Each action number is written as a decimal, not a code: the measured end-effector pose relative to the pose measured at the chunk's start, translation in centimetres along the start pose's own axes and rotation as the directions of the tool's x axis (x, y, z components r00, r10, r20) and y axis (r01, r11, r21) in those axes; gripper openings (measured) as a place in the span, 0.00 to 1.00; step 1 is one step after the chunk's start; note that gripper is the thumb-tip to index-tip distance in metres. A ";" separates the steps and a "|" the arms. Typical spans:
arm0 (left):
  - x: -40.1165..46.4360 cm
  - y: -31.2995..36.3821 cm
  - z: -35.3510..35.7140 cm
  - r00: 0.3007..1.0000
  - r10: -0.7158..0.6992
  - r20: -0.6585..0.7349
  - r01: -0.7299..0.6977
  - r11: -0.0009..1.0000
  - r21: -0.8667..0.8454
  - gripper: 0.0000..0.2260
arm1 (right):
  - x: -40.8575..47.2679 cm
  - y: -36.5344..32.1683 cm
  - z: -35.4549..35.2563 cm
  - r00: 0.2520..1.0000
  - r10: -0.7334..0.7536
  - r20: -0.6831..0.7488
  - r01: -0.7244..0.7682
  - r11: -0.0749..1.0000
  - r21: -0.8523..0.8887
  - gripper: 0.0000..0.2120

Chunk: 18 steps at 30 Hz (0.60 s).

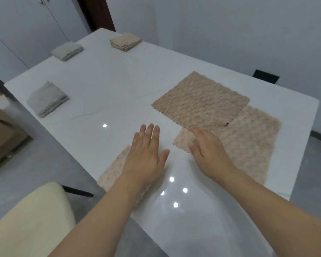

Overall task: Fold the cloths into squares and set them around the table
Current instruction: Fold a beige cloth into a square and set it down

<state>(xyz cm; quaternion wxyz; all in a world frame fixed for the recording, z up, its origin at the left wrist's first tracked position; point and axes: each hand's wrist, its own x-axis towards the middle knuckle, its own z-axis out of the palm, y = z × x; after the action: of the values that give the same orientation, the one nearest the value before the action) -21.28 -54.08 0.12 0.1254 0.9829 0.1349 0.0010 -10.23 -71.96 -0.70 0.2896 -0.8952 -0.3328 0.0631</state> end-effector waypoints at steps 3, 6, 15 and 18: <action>1.7 1.4 0.4 1.000 -0.025 -0.012 0.025 0.999 -0.043 0.36 | 1.9 1.5 -0.7 0.999 -0.038 0.028 0.038 0.999 -0.008 0.22; 3.8 1.7 0.8 0.998 -0.062 -0.030 0.060 0.995 -0.074 0.36 | 4.0 3.2 -0.8 0.999 -0.046 0.029 0.046 0.999 -0.027 0.20; 8.4 4.5 2.6 0.959 -0.281 0.016 0.276 0.926 -0.258 0.31 | 10.2 8.0 -2.0 0.992 -0.064 0.110 0.068 0.997 -0.037 0.22; 11.4 5.7 2.6 0.926 -0.375 0.032 0.369 0.889 -0.269 0.31 | 13.8 9.7 -3.1 0.981 -0.125 0.148 0.136 0.988 -0.068 0.23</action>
<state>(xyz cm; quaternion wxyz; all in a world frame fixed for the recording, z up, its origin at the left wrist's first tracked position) -8.67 -57.00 -1.32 0.2547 0.9124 0.3205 0.0054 6.82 -70.67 -2.46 0.2334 -0.8752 -0.4130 0.0950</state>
